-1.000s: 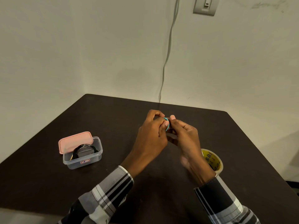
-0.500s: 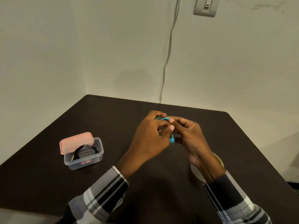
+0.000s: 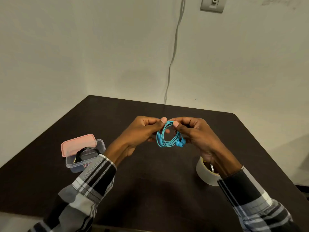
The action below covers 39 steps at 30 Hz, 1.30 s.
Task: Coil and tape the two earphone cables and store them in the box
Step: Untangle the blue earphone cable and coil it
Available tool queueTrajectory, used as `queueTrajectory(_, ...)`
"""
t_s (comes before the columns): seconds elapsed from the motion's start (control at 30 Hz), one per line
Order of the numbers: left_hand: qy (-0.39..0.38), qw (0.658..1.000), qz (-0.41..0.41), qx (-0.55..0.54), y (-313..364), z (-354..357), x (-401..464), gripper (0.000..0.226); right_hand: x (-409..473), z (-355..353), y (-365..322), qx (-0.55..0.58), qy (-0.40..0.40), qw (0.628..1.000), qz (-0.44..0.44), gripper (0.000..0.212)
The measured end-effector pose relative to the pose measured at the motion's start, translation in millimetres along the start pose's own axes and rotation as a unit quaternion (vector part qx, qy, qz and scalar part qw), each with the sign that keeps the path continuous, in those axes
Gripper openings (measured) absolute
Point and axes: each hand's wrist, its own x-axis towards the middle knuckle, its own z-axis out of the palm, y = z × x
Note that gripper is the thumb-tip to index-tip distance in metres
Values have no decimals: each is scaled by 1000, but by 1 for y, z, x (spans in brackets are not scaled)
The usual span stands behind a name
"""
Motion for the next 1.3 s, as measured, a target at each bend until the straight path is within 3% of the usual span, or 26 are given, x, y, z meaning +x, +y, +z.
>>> queueTrajectory(0.33,-82,994,-46,-57,-27,-11,8,37,10,-5,9,-37,-86,995,20,19)
queueTrajectory(0.47,-53,997,-49,-24,-37,-15,11,25,18,-5,21,-44,-101,993,39,19)
queueTrajectory(0.7,19,992,-52,116,-68,-12,12,10,26,19,59,-52,-59,991,106,16)
queueTrajectory(0.83,-1,992,-123,26,-85,-14,9,19,28,21,74,-31,-36,993,111,12)
queueTrajectory(1.0,-2,993,-118,2,-94,-17,9,11,30,16,78,-27,-60,993,102,15)
queueTrajectory(1.17,-19,986,-66,153,-97,-18,13,9,32,15,78,-54,-107,986,120,14)
queueTrajectory(1.3,-4,926,-21,377,-103,-12,10,11,32,28,97,-132,-75,985,86,5)
